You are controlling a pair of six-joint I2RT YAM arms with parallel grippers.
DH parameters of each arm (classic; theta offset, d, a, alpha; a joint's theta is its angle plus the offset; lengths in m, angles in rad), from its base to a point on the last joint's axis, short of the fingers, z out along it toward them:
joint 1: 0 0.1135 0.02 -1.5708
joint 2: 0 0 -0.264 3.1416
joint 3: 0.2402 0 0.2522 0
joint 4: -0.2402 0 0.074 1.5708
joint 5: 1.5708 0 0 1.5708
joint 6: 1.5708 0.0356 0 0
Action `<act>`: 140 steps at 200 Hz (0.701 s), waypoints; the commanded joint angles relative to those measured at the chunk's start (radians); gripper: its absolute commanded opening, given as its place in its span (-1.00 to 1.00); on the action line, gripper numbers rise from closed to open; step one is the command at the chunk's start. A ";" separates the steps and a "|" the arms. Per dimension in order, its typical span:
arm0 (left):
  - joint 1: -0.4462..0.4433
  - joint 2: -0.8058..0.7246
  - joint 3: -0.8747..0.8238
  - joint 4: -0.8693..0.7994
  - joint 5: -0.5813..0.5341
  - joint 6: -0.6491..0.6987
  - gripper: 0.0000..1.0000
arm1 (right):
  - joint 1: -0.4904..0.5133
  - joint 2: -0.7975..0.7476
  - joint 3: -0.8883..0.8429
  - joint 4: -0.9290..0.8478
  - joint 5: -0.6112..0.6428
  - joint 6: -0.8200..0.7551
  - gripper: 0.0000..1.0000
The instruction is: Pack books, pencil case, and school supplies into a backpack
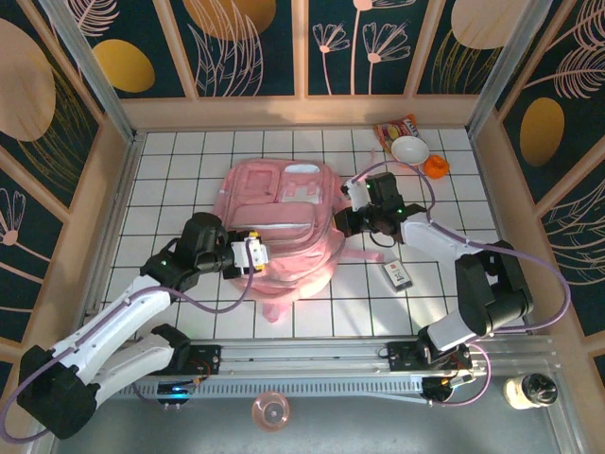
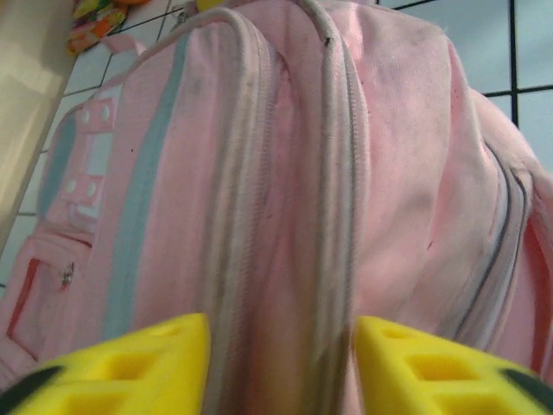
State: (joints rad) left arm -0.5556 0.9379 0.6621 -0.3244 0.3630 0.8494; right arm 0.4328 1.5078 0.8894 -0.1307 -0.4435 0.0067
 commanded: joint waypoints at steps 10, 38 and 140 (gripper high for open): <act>0.006 0.007 0.076 -0.052 0.084 -0.038 0.42 | 0.027 -0.003 0.030 0.010 0.045 -0.105 -1.00; 0.005 0.058 0.057 0.017 0.058 -0.042 0.50 | 0.030 -0.018 0.034 0.001 0.021 -0.133 -1.00; -0.004 0.184 0.011 0.262 -0.056 -0.088 -1.00 | 0.009 -0.211 -0.066 0.056 0.123 -0.228 -0.60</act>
State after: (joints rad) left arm -0.5716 1.1347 0.6563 -0.1631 0.3294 0.7883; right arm 0.4599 1.4273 0.8650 -0.1234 -0.3798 -0.1593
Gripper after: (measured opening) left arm 0.065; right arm 0.136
